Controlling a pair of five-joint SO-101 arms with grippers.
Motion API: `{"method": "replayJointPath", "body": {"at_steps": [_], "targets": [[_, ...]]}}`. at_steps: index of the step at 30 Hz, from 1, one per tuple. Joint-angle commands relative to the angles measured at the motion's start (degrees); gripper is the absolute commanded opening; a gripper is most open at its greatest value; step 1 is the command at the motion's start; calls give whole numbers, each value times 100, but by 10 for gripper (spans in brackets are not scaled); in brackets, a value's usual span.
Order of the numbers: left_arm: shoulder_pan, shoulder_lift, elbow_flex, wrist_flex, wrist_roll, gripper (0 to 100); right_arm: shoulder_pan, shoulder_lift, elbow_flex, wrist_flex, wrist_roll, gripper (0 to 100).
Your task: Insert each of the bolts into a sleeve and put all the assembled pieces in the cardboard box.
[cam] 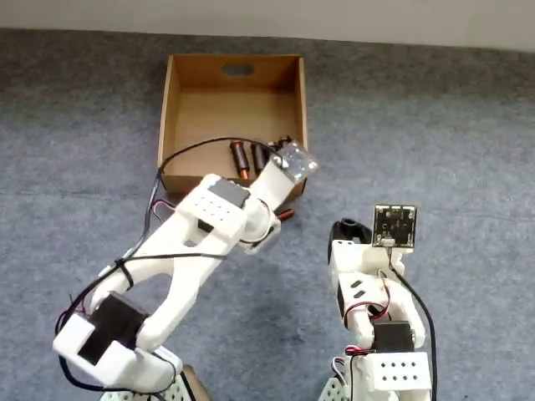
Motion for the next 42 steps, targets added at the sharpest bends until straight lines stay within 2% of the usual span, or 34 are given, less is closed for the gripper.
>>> {"method": "replayJointPath", "body": {"at_steps": [1, 6, 16, 28, 33, 38, 42], "targets": [[-92, 338, -268, -9, -264, 207, 66, -84, -66, -84, -62, 5], [-119, 866, -725, 18, -378, 204, 66, -84, -57, -84, -62, 5], [-84, 936, -945, -18, -413, 182, 66, -84, -57, -84, -62, 5], [-75, 945, -884, -580, -413, 182, 66, -92, 22, -84, -53, 5], [-48, 980, -884, -580, -413, 182, 66, -92, 22, -84, -53, 5], [-40, 1622, -998, -545, -413, 182, 66, -92, 22, -84, -53, 5], [-40, 1754, -1332, -105, -413, 178, 57, -92, 31, -92, -53, 5]]}}
